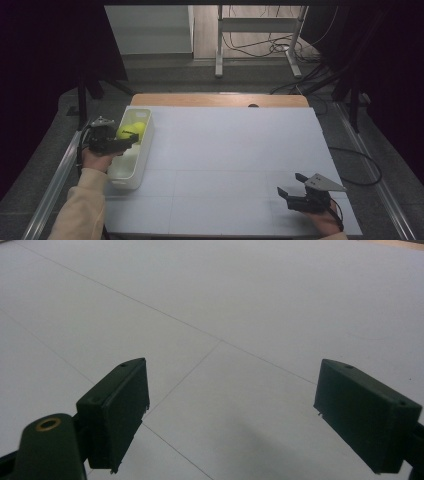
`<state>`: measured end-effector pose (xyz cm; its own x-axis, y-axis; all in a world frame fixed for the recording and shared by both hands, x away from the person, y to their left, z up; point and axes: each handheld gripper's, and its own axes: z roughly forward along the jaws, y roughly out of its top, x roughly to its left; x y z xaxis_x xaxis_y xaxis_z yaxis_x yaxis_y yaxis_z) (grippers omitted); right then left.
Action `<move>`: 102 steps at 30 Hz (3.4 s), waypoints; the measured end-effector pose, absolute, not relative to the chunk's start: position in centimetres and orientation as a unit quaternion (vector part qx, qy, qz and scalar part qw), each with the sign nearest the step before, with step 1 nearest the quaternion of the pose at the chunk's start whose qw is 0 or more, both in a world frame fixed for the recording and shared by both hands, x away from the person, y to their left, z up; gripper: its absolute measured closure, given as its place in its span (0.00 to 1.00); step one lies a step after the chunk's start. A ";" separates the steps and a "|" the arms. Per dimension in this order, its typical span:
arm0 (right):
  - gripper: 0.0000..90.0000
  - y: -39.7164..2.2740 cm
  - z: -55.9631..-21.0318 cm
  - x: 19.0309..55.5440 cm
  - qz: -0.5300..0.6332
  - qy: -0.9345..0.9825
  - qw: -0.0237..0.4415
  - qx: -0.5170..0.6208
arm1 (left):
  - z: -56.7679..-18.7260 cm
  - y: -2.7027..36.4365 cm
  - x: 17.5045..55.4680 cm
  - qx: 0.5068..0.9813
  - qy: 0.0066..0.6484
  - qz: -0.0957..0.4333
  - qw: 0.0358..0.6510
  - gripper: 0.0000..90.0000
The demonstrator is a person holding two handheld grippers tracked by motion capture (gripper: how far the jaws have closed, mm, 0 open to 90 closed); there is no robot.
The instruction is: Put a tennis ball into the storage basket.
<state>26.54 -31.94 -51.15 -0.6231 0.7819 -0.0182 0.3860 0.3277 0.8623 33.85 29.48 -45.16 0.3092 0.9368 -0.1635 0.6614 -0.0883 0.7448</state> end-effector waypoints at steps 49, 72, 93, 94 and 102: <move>0.16 -31.8 -51.3 27.4 0.451 0.783 0.212 0.372 | -43.9 26.5 31.5 0.739 0.482 0.181 0.435 0.15; 0.16 -30.8 -51.3 27.9 0.445 0.793 0.212 0.358 | -44.3 21.5 28.3 0.749 0.406 0.160 0.498 0.14; 0.16 -30.5 -51.3 27.9 0.448 0.795 0.206 0.353 | -48.5 16.7 24.9 0.783 0.364 0.130 0.487 0.15; 0.16 -30.5 -51.3 27.9 0.449 0.795 0.205 0.353 | -49.0 16.6 24.8 0.785 0.364 0.130 0.484 0.15; 0.16 -30.3 -51.2 27.8 0.451 0.797 0.201 0.349 | -50.8 17.1 24.5 0.795 0.368 0.130 0.464 0.16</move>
<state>27.77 -30.32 -51.23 -0.6764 0.7365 -0.0052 0.3750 0.3505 0.8582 24.49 17.08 -50.84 0.6951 0.7059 -0.1359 0.4650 -0.2973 0.8339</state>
